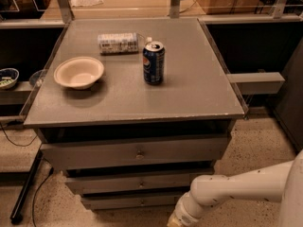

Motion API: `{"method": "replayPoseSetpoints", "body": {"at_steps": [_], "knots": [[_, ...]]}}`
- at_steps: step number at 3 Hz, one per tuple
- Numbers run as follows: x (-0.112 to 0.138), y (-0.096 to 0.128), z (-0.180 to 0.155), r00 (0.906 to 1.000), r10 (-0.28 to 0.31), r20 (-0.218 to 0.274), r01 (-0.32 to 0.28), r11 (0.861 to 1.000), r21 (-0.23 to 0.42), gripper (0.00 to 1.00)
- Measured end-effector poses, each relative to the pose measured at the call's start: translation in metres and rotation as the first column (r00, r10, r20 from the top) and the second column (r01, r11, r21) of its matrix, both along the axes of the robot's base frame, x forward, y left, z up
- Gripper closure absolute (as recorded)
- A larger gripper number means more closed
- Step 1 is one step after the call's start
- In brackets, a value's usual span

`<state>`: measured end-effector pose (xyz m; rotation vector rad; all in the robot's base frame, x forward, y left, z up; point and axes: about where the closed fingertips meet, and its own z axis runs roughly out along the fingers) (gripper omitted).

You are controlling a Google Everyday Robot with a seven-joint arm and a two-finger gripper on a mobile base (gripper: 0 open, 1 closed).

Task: Open bottom drawer

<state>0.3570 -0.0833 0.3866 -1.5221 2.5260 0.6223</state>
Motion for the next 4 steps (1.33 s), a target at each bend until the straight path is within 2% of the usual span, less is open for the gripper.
{"method": "replayPoseSetpoints", "body": {"at_steps": [1,2,4], "knots": [[0.006,0.001,-0.012,0.9990,-0.033,0.031,0.032,0.999,0.017,1.00],[0.026,0.001,-0.029,0.9968,-0.064,0.048,0.062,0.997,0.036,1.00],[0.025,0.000,-0.039,0.9953,-0.082,0.052,0.079,0.996,0.051,1.00]]}}
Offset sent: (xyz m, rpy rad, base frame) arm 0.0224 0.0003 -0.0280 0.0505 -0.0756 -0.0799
